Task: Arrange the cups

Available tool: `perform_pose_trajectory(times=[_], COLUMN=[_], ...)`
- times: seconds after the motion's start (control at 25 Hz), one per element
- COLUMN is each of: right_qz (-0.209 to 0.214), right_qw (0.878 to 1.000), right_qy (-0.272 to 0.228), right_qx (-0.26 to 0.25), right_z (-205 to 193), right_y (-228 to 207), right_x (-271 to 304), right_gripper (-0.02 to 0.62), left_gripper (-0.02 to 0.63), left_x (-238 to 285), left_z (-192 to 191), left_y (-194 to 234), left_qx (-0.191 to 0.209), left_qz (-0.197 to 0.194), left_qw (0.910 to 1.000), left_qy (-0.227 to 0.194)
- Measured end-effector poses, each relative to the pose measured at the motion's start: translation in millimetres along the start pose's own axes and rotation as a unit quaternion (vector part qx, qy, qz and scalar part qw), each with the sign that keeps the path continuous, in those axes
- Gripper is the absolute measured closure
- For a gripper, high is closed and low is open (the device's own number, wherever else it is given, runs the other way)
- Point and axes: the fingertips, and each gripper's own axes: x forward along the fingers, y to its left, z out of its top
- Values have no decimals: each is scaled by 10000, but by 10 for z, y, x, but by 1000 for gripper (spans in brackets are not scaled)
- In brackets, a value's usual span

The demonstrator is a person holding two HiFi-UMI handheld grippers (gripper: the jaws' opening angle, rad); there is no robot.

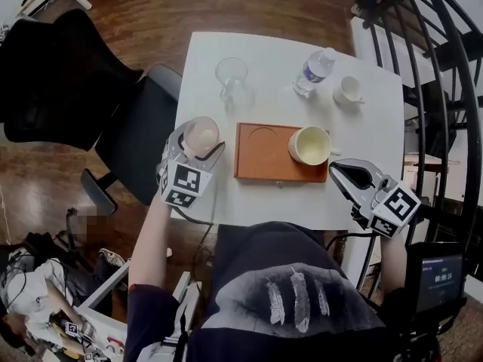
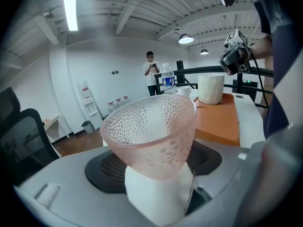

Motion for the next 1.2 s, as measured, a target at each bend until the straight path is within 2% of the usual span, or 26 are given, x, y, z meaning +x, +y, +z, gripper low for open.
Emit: perform_pose_trajectory(times=[0.32, 0.52, 0.72, 1.08, 1.2], right_qz=[-144, -221, -320, -342, -329], right_qw=[9996, 9990, 9986, 9985, 9986], right_qy=[-241, -376, -421, -420, -411], right_qx=[-82, 2, 92, 92, 94], right_z=[60, 39, -37, -60, -68], right_y=[-100, -170, -211, -222, -218], right_x=[-147, -286, -336, -344, -335], right_gripper=[591, 591, 591, 591, 591], left_gripper=[227, 227, 225, 225, 225], left_x=[-104, 4, 183, 354, 370], left_z=[740, 1022, 1065, 1041, 1022], left_y=[-237, -536, -833, -1040, -1114], left_qx=[649, 904, 906, 1007, 870], left_qz=[-491, -872, -1304, -1663, -1902], left_qw=[9964, 9917, 9868, 9805, 9775], left_qy=[-250, -280, -323, -276, -282])
